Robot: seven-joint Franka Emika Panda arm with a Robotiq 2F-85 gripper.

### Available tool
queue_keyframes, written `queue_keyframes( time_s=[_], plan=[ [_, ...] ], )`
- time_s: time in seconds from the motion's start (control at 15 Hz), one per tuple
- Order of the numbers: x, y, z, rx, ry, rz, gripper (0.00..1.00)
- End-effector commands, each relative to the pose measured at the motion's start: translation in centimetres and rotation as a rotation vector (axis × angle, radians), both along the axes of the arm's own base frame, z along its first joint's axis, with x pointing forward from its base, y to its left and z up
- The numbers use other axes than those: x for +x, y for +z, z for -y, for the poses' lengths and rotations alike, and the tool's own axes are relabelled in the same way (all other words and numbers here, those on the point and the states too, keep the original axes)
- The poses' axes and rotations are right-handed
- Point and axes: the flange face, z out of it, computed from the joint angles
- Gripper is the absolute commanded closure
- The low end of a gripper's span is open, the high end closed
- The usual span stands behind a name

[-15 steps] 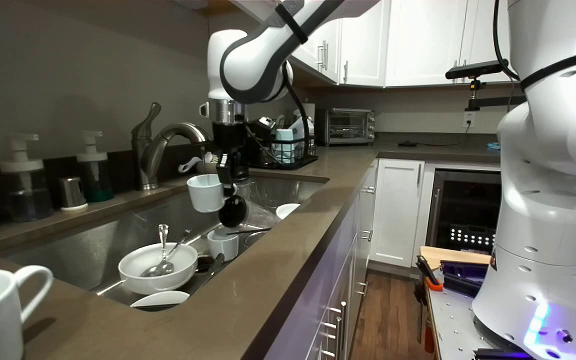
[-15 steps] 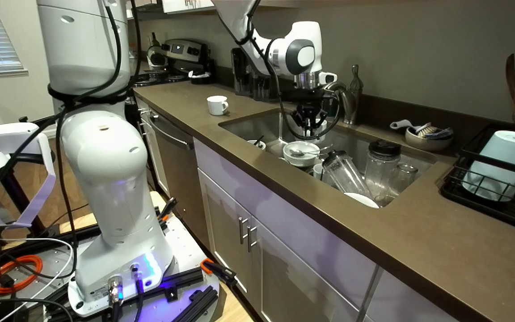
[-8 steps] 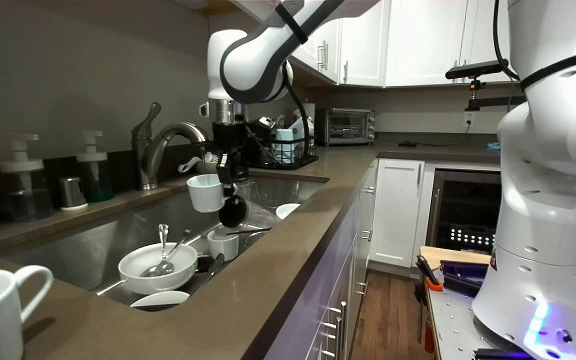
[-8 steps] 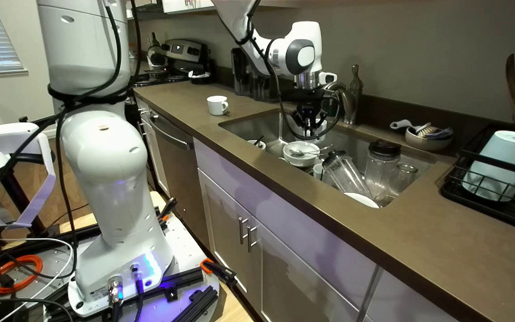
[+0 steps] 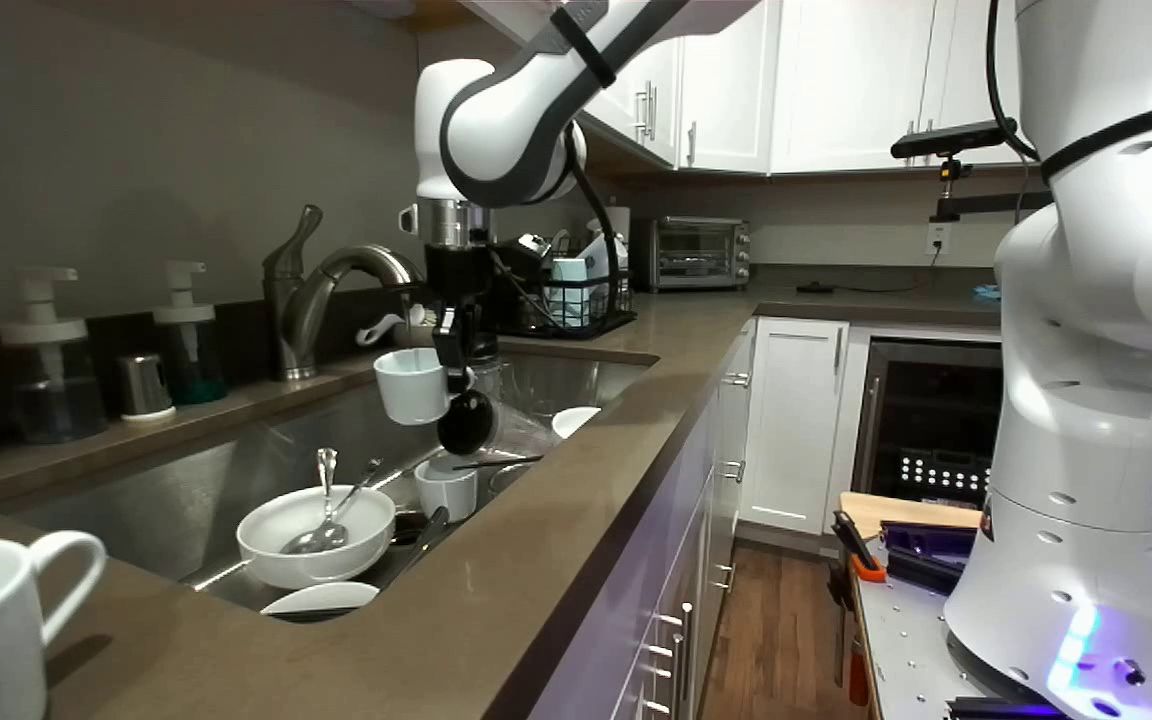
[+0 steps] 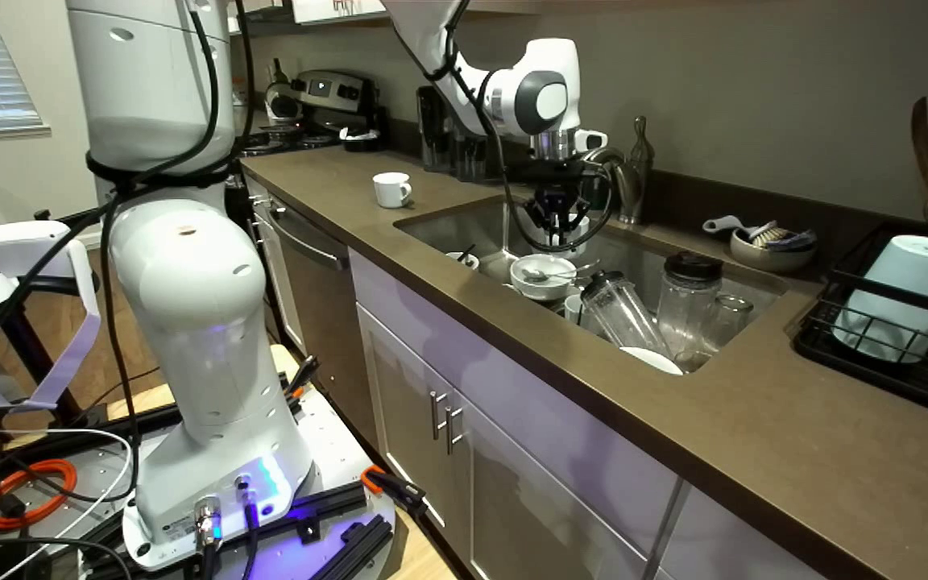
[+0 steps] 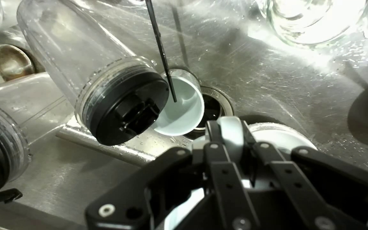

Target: Take the cup on the left of the sink, draw some water from the faucet, then put the cup on the counter on the right

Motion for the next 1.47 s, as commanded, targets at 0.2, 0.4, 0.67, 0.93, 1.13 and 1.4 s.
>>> queue_keyframes(
  time_s=[0.2, 0.4, 0.67, 0.93, 1.13, 1.4],
  plan=[
    [0.0, 0.0, 0.0, 0.0, 0.0, -0.001, 0.84],
    [0.0, 0.0, 0.0, 0.0, 0.0, -0.001, 0.84],
    [0.0, 0.0, 0.0, 0.0, 0.0, -0.001, 0.84],
    [0.0, 0.0, 0.0, 0.0, 0.0, -0.001, 0.84],
    [-0.3, 0.1, 0.1, -0.003, -0.001, -0.01, 0.95],
    [-1.2, 0.1, 0.5, -0.017, -0.035, -0.051, 0.95]
  ],
)
